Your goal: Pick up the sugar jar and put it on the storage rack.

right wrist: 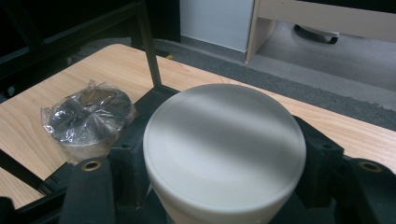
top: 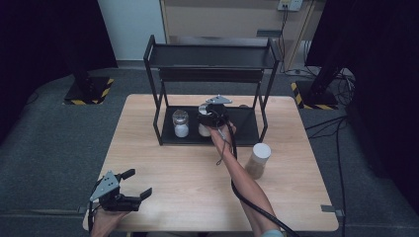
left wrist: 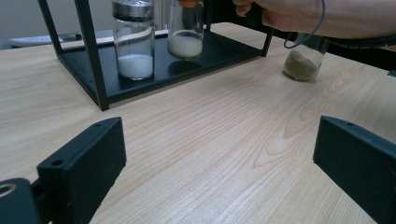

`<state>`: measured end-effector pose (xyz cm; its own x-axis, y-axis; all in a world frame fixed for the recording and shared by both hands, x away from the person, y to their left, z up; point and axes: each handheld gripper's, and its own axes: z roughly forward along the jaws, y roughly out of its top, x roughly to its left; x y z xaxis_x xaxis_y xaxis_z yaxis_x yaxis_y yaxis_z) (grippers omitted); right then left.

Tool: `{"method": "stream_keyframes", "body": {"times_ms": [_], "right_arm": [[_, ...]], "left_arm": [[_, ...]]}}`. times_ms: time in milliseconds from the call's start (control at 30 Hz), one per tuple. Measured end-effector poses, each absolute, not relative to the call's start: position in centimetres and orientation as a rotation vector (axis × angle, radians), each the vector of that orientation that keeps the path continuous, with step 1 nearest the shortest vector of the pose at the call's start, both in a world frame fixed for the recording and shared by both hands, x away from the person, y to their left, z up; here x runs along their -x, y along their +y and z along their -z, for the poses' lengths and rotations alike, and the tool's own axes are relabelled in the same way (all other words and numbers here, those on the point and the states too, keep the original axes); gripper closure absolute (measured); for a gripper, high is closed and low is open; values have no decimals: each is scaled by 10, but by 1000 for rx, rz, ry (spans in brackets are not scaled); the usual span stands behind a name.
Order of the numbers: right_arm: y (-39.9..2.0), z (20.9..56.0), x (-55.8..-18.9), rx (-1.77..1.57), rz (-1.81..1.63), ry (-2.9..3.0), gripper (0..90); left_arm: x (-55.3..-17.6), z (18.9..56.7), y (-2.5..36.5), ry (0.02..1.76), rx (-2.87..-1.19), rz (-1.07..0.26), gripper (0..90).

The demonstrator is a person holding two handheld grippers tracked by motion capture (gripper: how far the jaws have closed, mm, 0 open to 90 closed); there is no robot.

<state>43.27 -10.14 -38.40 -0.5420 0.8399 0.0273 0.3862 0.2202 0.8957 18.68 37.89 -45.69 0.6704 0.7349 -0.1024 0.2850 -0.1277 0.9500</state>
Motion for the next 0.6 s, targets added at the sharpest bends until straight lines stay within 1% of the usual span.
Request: {"method": "stream_keyframes", "body": {"times_ms": [600], "right_arm": [[-97,396,-432,-1121,-1280,2029,334]], "left_arm": [[-187,457,379,827,-1710,-474,14]]}}
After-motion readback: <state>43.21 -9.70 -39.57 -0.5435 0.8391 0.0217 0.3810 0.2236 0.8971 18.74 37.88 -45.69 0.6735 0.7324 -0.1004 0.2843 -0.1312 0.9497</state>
